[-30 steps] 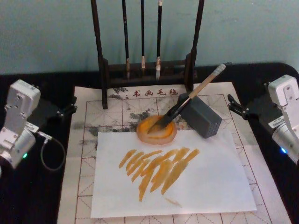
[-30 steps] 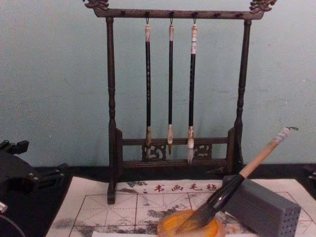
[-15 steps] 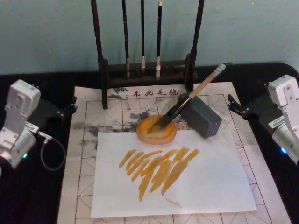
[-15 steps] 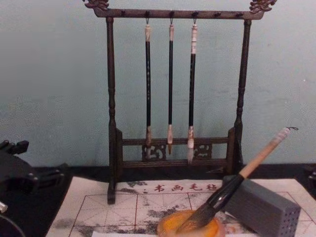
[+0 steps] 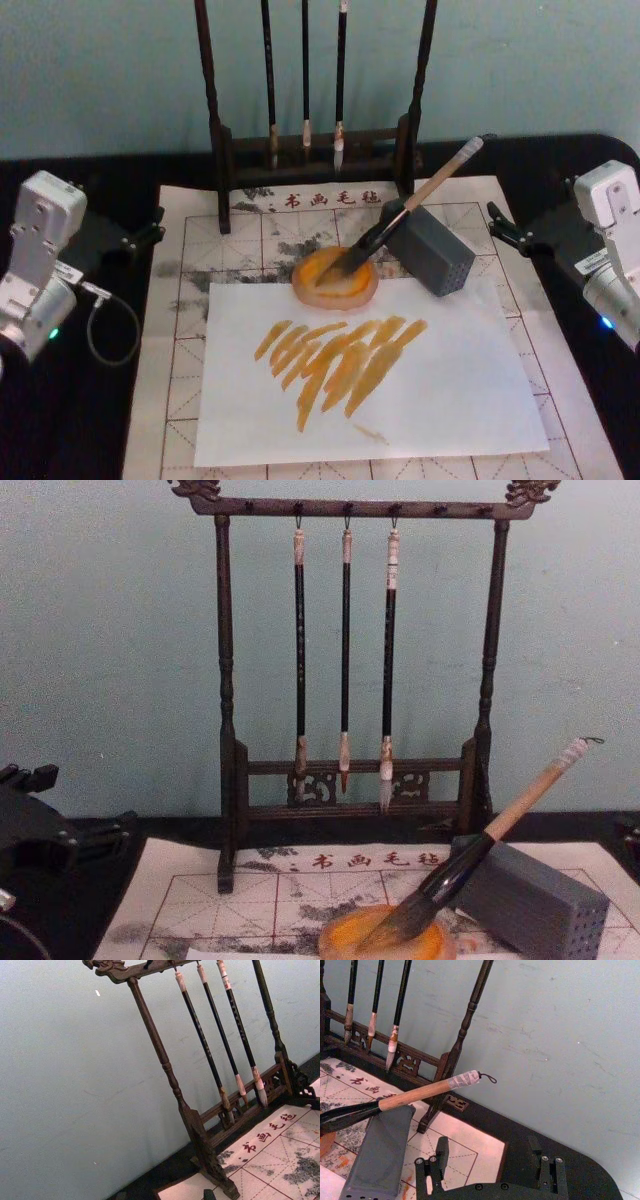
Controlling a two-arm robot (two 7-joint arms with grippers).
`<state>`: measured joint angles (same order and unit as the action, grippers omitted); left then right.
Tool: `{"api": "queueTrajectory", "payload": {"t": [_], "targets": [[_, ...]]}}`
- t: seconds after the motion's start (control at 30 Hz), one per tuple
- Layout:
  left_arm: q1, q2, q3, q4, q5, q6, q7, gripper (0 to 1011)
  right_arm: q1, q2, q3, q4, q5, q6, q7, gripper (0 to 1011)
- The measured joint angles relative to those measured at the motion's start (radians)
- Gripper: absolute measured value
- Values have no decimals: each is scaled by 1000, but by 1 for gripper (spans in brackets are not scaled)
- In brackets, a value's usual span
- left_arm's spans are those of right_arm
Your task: Pick up the brush from the inkstone, write on the paper, then place the brush back to its original position.
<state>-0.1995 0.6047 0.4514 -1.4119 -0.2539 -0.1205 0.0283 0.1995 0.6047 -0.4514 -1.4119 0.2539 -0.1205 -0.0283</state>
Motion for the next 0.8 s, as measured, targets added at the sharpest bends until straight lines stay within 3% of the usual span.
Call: {"api": "queueTrajectory", "payload": {"t": [0.4, 0.57, 0.8], "targets": [[0, 0, 0, 0, 0, 0, 0, 1001, 0, 0, 0, 0, 0, 0, 0, 1000], [0, 0, 0, 0, 0, 0, 0, 1001, -8, -7, 17, -6, 5, 0, 13, 1000], [0, 0, 0, 0, 0, 0, 0, 1001, -35, -29, 69, -28, 113, 21, 92, 1000]]}}
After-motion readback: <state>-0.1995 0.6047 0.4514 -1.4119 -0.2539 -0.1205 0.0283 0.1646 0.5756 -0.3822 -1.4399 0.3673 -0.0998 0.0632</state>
